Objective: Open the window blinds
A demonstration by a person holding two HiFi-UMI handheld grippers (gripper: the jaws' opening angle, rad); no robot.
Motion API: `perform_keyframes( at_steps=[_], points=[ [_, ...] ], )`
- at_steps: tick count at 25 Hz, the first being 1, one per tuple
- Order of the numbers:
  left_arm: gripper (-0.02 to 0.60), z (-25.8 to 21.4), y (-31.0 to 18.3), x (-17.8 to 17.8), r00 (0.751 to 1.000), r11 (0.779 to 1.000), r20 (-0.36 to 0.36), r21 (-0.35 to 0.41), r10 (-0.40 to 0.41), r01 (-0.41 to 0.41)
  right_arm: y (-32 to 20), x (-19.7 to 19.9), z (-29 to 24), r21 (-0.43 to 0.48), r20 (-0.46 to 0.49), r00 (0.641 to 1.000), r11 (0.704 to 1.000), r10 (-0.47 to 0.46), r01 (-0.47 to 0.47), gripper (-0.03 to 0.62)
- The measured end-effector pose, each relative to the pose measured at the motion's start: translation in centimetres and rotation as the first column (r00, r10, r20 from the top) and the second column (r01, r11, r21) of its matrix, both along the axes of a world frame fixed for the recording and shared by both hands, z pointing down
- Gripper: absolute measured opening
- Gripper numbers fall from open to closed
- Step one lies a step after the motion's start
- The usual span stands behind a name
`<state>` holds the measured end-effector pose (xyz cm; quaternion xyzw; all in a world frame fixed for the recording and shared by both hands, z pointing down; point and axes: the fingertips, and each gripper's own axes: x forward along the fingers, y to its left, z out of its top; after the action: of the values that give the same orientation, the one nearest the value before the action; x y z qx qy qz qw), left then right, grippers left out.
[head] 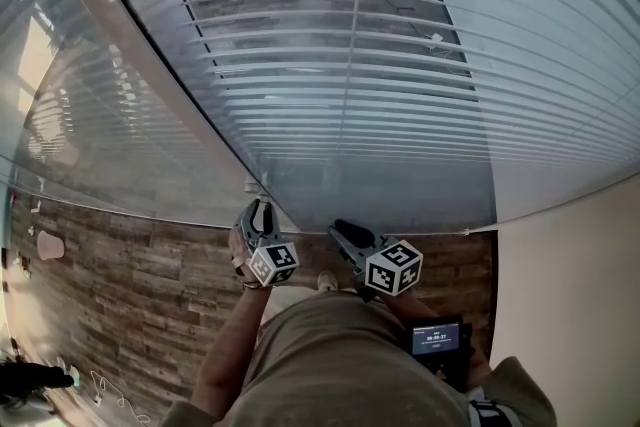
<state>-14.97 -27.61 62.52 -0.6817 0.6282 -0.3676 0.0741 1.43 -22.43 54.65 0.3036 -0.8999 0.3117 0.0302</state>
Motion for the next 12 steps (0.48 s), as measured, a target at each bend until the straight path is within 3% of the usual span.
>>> perform_keyframes(
  at_steps=[2,3,5,7,9,11,12],
  points=[
    [0.129,-0.2,0.0,0.2,0.994,1.000,-0.104,-0.013,0.012,-0.014,0.0,-0.2,0.0,0.002,0.000,1.000,1.000,-0.003,0.003,0.091],
    [0.168,-0.3,0.0,0.3,0.982,1.000,-0.188,-0.023,0.015,-0.019,0.1,-0.2,0.0,0.001,0.001,1.000,1.000,-0.005,0.005,0.091],
    [0.212,-0.5,0.3,0.4,0.922,0.999,-0.387,-0.039,-0.005,-0.011,0.2,-0.3,0.0,-0.001,0.002,1.000,1.000,-0.008,0.008,0.091],
    [0.216,-1.1,0.3,0.2,0.807,0.999,-0.589,-0.044,-0.037,0.014,0.2,-0.4,0.0,-0.003,0.003,1.000,1.000,-0.009,0.009,0.091],
    [0.215,-1.6,0.3,-0.5,0.662,0.998,-0.746,-0.046,-0.069,0.051,0.2,-0.4,-0.1,-0.007,0.006,1.000,1.000,-0.007,0.007,0.091],
    [0.215,-1.9,0.1,-1.2,0.531,0.994,-0.842,-0.060,-0.097,0.087,0.3,-0.3,0.0,-0.013,0.010,1.000,1.000,-0.006,0.006,0.091],
    [0.213,-2.0,-0.1,-1.5,0.477,0.992,-0.872,-0.071,-0.110,0.100,0.3,-0.3,0.1,-0.014,0.011,1.000,1.000,-0.005,0.006,0.091]
  ],
)
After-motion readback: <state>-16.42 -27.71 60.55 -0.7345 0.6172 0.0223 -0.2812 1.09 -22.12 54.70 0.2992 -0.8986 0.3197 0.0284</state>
